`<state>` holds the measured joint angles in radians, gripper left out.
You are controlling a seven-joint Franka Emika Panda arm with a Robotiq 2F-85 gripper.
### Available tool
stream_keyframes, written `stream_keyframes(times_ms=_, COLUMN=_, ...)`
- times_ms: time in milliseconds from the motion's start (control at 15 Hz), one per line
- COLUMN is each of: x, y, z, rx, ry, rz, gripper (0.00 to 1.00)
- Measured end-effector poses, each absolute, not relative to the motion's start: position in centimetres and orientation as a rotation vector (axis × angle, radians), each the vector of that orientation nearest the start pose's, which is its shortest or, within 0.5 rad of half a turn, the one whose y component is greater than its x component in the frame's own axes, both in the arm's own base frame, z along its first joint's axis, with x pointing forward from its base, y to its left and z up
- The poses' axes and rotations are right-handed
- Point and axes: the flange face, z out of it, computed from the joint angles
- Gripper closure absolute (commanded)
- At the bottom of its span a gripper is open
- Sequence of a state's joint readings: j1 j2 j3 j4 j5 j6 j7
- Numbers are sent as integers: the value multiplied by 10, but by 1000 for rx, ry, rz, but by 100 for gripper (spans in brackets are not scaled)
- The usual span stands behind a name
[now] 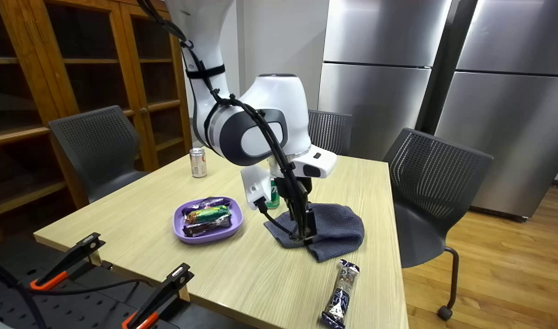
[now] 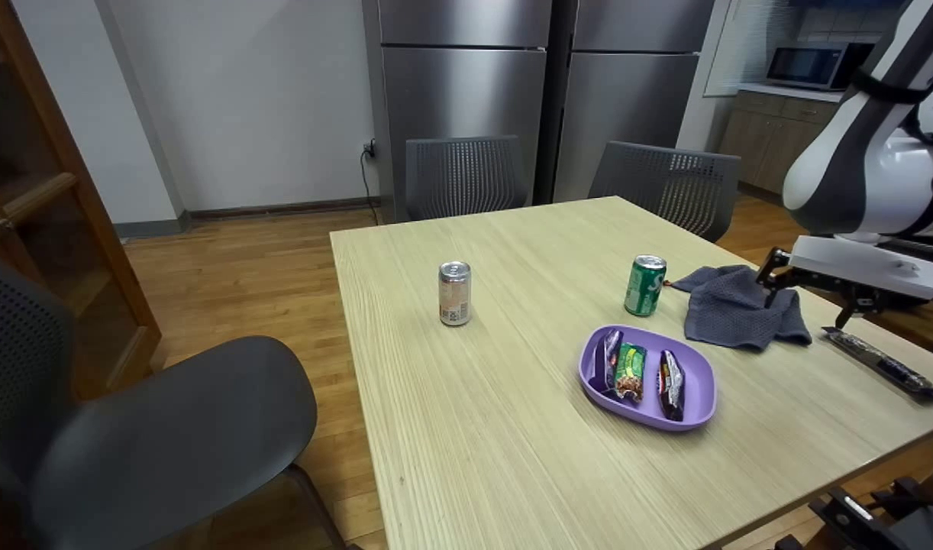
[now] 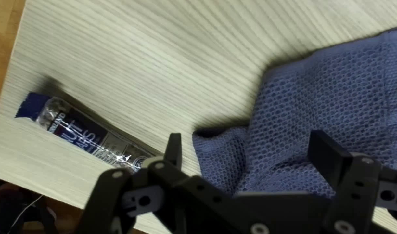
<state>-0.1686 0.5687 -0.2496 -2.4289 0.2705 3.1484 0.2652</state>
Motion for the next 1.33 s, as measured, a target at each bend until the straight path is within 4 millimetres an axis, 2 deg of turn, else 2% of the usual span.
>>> stream_keyframes(times_ms=733, x=427, y=-291, z=86, rx=-2969, ry=1351, rz=-186, gripper=0)
stream_keyframes(times_ms=1333, x=418, y=-323, z=75, rx=-3004, ry=1208, rz=-79, gripper=0)
